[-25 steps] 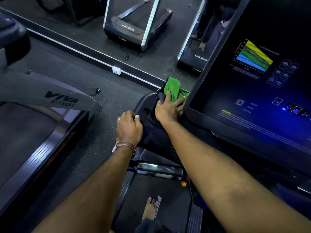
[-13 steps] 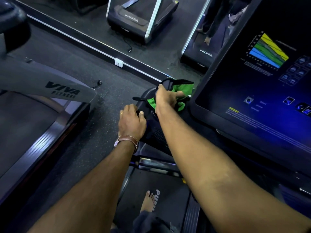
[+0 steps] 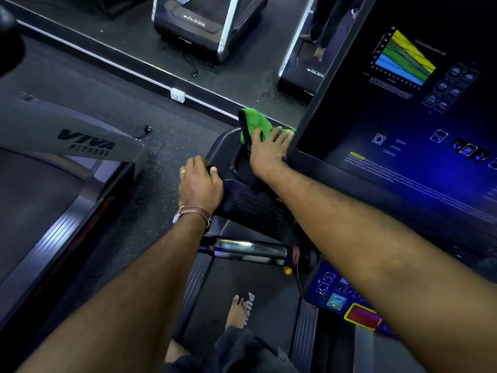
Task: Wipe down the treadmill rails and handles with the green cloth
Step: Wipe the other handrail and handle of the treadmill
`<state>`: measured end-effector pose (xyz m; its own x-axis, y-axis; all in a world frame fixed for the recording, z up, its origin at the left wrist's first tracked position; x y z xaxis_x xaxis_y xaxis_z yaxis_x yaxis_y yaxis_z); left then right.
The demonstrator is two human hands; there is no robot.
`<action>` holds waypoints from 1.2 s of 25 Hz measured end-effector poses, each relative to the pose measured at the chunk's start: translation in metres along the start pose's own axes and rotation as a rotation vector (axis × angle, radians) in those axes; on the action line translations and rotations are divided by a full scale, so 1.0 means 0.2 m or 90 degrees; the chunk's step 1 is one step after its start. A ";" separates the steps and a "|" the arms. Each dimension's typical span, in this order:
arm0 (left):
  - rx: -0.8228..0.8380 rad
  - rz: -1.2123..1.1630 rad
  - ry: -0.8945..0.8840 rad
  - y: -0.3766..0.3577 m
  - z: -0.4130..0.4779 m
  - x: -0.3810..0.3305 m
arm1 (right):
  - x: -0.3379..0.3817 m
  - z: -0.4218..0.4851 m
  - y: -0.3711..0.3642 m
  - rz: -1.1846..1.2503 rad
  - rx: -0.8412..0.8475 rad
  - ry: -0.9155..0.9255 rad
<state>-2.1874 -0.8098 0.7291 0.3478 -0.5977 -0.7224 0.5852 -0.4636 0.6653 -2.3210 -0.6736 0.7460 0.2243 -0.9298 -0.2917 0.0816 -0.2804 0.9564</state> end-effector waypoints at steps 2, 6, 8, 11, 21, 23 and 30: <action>0.002 -0.002 0.005 0.00 0.01 0.01 | -0.06 0.01 -0.09 0.074 0.086 -0.088; -0.010 -0.028 -0.002 0.01 0.01 -0.01 | 0.00 -0.14 -0.04 0.207 0.059 -0.134; -0.012 -0.028 0.002 0.01 0.02 0.00 | 0.06 -0.28 0.00 0.200 0.041 -0.131; -0.014 -0.027 -0.010 -0.01 0.03 0.00 | 0.13 -0.49 0.03 0.217 0.038 -0.120; -0.005 0.014 -0.021 0.01 0.01 0.00 | -0.07 -0.04 -0.01 0.504 -0.134 -0.339; -0.011 0.016 -0.023 0.01 0.01 -0.01 | -0.02 0.01 0.00 0.529 -0.155 -0.345; -0.004 0.021 -0.003 -0.01 0.01 -0.02 | 0.02 -0.04 -0.10 0.596 0.044 -0.244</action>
<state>-2.1919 -0.8074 0.7315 0.3630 -0.6157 -0.6994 0.5785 -0.4395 0.6871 -2.3140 -0.6700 0.7261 -0.1589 -0.7931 0.5880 -0.0267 0.5988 0.8004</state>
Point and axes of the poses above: each hand's wrist, its own z-axis towards the middle knuckle, its own y-axis out of the back of the hand, x = y × z, the point moved 9 cm from there along z, towards the middle knuckle, and after that the axes turned 11 degrees about -x, right-handed, at the moved point
